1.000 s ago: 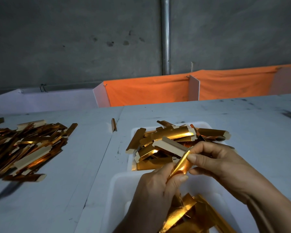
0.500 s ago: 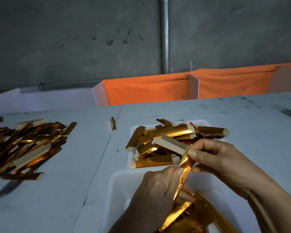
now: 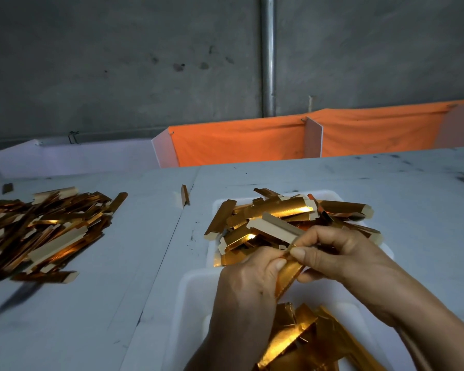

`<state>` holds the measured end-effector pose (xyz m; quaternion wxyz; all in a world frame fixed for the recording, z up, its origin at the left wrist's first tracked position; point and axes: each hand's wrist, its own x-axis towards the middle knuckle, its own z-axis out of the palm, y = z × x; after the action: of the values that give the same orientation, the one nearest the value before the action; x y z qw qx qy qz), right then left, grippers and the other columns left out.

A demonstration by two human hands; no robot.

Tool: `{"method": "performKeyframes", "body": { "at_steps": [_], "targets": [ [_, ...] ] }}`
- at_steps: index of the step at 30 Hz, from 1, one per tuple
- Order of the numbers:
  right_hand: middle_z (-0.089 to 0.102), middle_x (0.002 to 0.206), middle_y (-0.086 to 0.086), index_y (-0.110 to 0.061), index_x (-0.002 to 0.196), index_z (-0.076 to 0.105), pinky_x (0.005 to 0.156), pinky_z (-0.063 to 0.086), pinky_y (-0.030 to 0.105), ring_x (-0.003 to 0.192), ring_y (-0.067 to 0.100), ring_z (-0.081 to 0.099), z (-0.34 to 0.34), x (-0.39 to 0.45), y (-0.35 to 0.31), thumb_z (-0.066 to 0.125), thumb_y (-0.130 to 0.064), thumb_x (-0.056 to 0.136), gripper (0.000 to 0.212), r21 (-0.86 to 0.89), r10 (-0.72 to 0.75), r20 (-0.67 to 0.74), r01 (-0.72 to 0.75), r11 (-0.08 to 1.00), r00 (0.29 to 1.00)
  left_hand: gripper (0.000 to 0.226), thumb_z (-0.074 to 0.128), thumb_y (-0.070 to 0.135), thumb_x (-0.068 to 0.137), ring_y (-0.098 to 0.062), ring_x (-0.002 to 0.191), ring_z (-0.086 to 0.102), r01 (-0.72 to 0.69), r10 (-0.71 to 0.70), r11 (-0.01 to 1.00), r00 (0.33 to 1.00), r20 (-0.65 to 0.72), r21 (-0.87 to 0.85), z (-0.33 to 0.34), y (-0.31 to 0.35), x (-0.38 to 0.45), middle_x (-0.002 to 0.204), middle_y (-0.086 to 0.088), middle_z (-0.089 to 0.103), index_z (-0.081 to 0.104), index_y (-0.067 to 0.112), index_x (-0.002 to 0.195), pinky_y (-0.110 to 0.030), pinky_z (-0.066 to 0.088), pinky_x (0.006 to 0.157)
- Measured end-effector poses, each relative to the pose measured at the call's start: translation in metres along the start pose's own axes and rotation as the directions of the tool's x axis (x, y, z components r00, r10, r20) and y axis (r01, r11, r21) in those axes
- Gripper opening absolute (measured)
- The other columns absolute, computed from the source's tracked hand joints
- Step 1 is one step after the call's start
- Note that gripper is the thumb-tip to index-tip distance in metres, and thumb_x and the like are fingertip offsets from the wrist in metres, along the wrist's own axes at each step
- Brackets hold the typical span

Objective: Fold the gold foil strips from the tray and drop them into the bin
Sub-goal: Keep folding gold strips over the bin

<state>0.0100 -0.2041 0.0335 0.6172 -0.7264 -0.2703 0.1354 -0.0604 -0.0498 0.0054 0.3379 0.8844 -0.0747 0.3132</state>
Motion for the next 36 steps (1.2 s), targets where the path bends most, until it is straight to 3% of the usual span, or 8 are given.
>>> {"method": "performKeyframes", "body": {
  "at_steps": [5,8,13,16,21,27,29,36],
  "targets": [
    [0.074,0.091,0.007,-0.018,0.087,0.076,0.075,0.058,0.027,0.086,0.02,0.072,-0.002,0.0,-0.001,0.06,-0.013,0.089,0.016,0.041,0.06,0.027,-0.061,0.997,0.998,0.035,0.04,0.041,0.096,0.013,0.078,0.058,-0.042,0.044,0.998,0.998,-0.041,0.054,0.002,0.001,0.001,0.093,0.02,0.063,0.065,0.022,0.112,-0.002,0.047,0.067],
    [0.074,0.09,0.003,-0.022,0.086,0.076,0.08,0.059,0.03,0.085,0.018,0.072,-0.001,-0.001,0.0,0.058,-0.012,0.092,0.021,0.001,0.084,-0.007,-0.084,0.996,0.996,0.05,0.046,0.066,0.082,0.016,0.09,0.041,0.059,-0.067,0.997,0.987,0.146,0.057,0.003,0.003,-0.001,0.111,0.04,0.036,0.036,0.049,0.128,0.004,0.031,0.071],
    [0.073,0.092,0.004,-0.015,0.095,0.072,0.077,0.059,0.029,0.086,0.022,0.072,-0.002,-0.001,-0.001,0.056,-0.016,0.092,0.016,0.073,0.099,-0.006,-0.098,0.993,0.995,0.037,0.055,0.053,0.087,0.026,0.09,0.031,0.191,-0.194,0.981,0.962,0.191,0.036,-0.003,-0.001,0.0,0.099,0.048,0.027,0.033,0.058,0.116,0.005,0.034,0.06],
    [0.07,0.079,0.003,-0.013,0.099,0.067,0.066,0.058,0.025,0.082,0.023,0.072,-0.004,-0.001,0.0,0.058,-0.01,0.09,0.013,0.158,0.102,-0.022,-0.097,0.983,0.995,0.029,0.063,0.048,0.083,0.015,0.097,0.038,0.337,-0.31,0.936,0.925,0.221,-0.098,-0.011,-0.006,0.0,0.1,0.045,0.034,0.039,0.061,0.094,-0.001,0.038,0.059],
    [0.063,0.07,0.0,-0.019,0.092,0.07,0.06,0.053,0.021,0.065,0.016,0.066,-0.005,-0.002,-0.002,0.059,-0.002,0.089,0.021,0.101,0.068,0.026,-0.071,0.992,0.997,0.03,0.068,0.045,0.08,0.007,0.097,0.044,0.412,-0.343,0.887,0.89,0.3,-0.208,-0.015,-0.013,0.0,0.102,0.039,0.043,0.044,0.059,0.093,-0.006,0.042,0.065],
    [0.065,0.077,-0.007,-0.028,0.085,0.068,0.068,0.056,0.025,0.08,0.019,0.071,-0.008,-0.004,-0.007,0.059,-0.014,0.092,0.018,0.008,-0.016,0.062,0.016,1.0,0.998,0.03,0.072,0.047,0.075,0.007,0.104,0.05,0.43,-0.322,0.841,0.886,0.334,-0.329,-0.017,-0.012,0.001,0.105,0.035,0.053,0.052,0.064,0.091,-0.009,0.048,0.073],
    [0.068,0.085,-0.003,-0.028,0.091,0.067,0.07,0.056,0.027,0.085,0.022,0.071,-0.009,-0.006,-0.01,0.065,-0.026,0.088,0.004,0.022,-0.032,0.124,0.03,0.999,0.992,0.034,0.066,0.056,0.064,0.009,0.103,0.05,0.427,-0.318,0.843,0.887,0.335,-0.328,-0.017,-0.011,0.002,0.103,0.037,0.053,0.051,0.069,0.091,-0.009,0.048,0.071],
    [0.07,0.08,0.016,-0.02,0.093,0.063,0.07,0.056,0.025,0.081,0.024,0.071,-0.007,-0.006,-0.007,0.068,-0.026,0.078,0.017,0.013,-0.125,0.129,0.124,0.992,0.984,0.042,0.065,0.056,0.061,0.011,0.103,0.05,0.386,-0.286,0.858,0.907,0.31,-0.339,-0.017,-0.012,0.002,0.102,0.037,0.054,0.047,0.073,0.096,-0.009,0.049,0.071]
  ]
}}
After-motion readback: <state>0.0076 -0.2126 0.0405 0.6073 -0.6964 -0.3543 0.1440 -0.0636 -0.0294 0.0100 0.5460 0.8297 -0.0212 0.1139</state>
